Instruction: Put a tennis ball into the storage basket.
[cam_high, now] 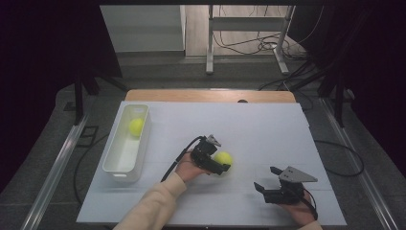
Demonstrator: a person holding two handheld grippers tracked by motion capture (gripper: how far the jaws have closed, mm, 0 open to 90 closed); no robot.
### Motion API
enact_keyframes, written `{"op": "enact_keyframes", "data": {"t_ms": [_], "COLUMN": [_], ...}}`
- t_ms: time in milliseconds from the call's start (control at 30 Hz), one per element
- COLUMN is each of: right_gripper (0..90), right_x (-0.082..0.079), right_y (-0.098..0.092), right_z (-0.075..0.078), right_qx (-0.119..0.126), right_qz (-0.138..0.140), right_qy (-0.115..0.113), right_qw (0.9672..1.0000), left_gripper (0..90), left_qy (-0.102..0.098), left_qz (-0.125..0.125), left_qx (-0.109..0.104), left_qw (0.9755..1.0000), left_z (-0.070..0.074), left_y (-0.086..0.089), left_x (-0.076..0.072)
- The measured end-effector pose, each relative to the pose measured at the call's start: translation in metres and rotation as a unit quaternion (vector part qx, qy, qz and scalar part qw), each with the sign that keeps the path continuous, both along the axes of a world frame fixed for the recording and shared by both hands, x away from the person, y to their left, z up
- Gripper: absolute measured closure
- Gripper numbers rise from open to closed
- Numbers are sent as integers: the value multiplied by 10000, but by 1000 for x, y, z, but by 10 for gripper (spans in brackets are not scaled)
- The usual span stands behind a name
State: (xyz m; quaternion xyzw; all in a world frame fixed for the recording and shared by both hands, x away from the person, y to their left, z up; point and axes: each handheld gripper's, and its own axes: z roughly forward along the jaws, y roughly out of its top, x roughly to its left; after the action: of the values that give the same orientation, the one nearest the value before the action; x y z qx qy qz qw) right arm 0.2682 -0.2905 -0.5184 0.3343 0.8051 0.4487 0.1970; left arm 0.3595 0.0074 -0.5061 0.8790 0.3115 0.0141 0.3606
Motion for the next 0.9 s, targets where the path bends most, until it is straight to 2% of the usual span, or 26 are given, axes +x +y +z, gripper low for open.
{"op": "enact_keyframes", "data": {"t_ms": [67, 300, 400, 433, 500, 567, 667, 900], "right_gripper": [132, 133, 134, 134, 134, 134, 134, 134], "right_x": [0, 0, 0, 0, 0, 0, 0, 0], "right_y": [0, 0, 0, 0, 0, 0, 0, 0], "right_z": [0, 0, 0, 0, 1, 0, 0, 0], "right_qx": [4, -7, -14, 9, -6, 6, 3, -23], "right_qz": [-3, -21, -28, -19, -33, -30, -28, -24], "right_qy": [-1, 8, -4, -7, -8, -2, -3, 2], "right_qw": [10000, 10000, 10000, 10000, 10000, 10000, 10000, 10000], "left_gripper": [113, 136, 140, 175, 188, 253, 259, 263], "left_qy": [7, 23, 91, 117, 123, 133, 58, 19], "left_qz": [14, -51, -44, -103, -118, -157, -195, -28], "left_qx": [-41, 16, 38, 29, 19, -37, 44, 43], "left_qw": [10000, 10000, 9999, 9999, 9999, 9998, 9998, 10000], "left_z": [-1, -4, -6, -7, -7, -6, -5, -2], "left_y": [-1, -5, -7, -6, -5, -5, -6, -2], "left_x": [1, 2, 2, 3, 3, 2, 1, 2]}}
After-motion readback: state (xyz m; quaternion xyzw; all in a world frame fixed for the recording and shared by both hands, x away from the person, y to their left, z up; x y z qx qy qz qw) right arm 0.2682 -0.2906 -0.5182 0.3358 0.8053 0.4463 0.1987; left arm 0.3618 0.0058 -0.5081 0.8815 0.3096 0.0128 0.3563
